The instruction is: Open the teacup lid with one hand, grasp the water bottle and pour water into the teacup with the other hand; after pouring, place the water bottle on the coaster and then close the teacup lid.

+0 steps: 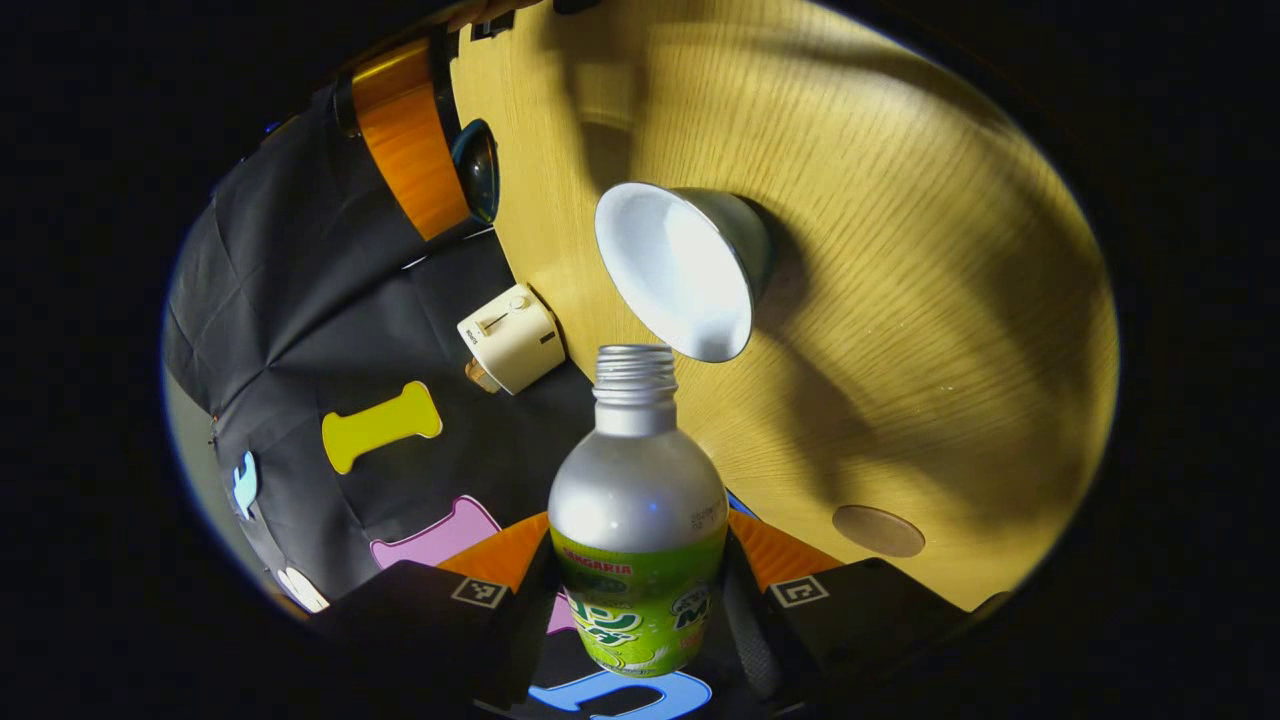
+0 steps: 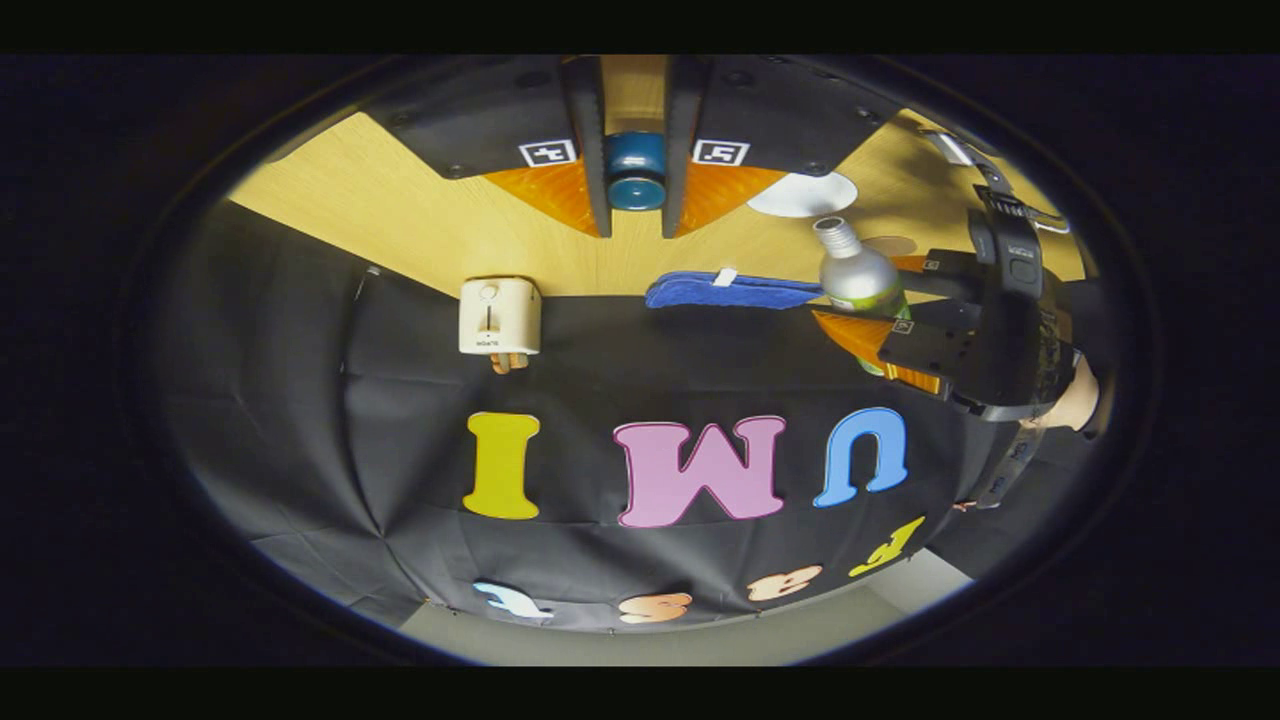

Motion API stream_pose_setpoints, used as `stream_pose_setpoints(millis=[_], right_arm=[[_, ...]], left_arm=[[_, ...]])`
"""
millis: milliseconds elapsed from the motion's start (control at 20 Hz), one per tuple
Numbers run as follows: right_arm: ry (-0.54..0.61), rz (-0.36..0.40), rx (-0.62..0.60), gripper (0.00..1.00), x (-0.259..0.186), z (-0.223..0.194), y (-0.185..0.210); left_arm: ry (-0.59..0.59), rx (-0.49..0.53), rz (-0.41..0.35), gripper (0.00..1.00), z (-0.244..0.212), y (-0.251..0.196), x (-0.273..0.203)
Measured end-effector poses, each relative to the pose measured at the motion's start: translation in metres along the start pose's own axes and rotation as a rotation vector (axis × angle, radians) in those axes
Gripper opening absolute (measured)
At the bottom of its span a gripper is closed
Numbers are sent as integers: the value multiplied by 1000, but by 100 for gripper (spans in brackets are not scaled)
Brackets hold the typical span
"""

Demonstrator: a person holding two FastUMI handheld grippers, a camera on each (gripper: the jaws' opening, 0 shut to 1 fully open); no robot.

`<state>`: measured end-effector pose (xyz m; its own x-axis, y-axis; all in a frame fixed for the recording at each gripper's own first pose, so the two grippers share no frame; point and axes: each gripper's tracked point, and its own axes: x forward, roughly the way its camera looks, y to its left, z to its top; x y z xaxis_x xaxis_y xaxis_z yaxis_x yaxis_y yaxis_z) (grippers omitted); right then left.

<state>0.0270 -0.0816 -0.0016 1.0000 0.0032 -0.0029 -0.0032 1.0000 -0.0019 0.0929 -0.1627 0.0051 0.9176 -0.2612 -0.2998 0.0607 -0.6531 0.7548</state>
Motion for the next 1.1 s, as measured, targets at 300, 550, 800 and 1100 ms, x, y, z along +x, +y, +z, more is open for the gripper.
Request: stream_pose_setpoints(millis=[300, 550, 800, 1100], right_arm=[[0, 0, 0, 31, 0, 0, 0], [0, -7, -1, 28, -1, 0, -1], [-1, -20, -1, 28, 0, 0, -4], [-1, -20, -1, 28, -1, 0, -4]], left_arm=[[-29, -108, 9, 80, 3, -4, -2], [-47, -434, 103, 80, -18, 3, -17], [-5, -859, 192, 80, -67, 1, -37], [24, -1414, 291, 79, -122, -22, -39]])
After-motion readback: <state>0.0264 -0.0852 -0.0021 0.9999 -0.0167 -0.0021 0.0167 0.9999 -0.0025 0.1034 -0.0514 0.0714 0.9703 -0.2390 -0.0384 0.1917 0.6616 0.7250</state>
